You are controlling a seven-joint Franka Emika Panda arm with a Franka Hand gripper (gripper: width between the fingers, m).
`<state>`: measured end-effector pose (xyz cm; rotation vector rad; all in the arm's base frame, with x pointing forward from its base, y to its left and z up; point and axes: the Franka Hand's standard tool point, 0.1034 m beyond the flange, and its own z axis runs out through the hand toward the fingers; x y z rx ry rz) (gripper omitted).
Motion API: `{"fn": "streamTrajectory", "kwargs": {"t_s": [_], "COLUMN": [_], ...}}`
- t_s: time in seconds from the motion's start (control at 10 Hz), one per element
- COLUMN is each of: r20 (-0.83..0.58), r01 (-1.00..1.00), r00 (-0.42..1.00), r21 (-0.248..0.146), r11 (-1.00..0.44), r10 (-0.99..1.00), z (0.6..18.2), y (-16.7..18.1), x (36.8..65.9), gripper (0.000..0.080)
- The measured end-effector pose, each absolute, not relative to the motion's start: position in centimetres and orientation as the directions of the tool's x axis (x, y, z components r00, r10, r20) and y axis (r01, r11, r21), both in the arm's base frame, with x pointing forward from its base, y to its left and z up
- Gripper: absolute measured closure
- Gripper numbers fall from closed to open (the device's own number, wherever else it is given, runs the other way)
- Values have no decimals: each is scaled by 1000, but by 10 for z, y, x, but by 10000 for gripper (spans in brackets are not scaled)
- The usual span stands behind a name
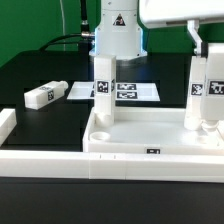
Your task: Assemble desk
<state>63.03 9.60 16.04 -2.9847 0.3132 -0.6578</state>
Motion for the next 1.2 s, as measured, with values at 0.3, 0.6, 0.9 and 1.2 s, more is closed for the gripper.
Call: {"fn": "streamTrajectory", "kwargs": {"t_s": [0.3,0.6,0.9,1.2], "r20": [455,516,527,525], "r01": [-176,-117,-78,-76], "r00": [866,844,844,846], "r21": [-111,-89,-59,-57], "r11": [-978,-989,-995,-995], "r10": [-208,-146,-98,-95], "z": [160,153,159,157], "y": [97,117,110,111], "x": [634,625,626,626], "gripper": [506,506,506,506]}}
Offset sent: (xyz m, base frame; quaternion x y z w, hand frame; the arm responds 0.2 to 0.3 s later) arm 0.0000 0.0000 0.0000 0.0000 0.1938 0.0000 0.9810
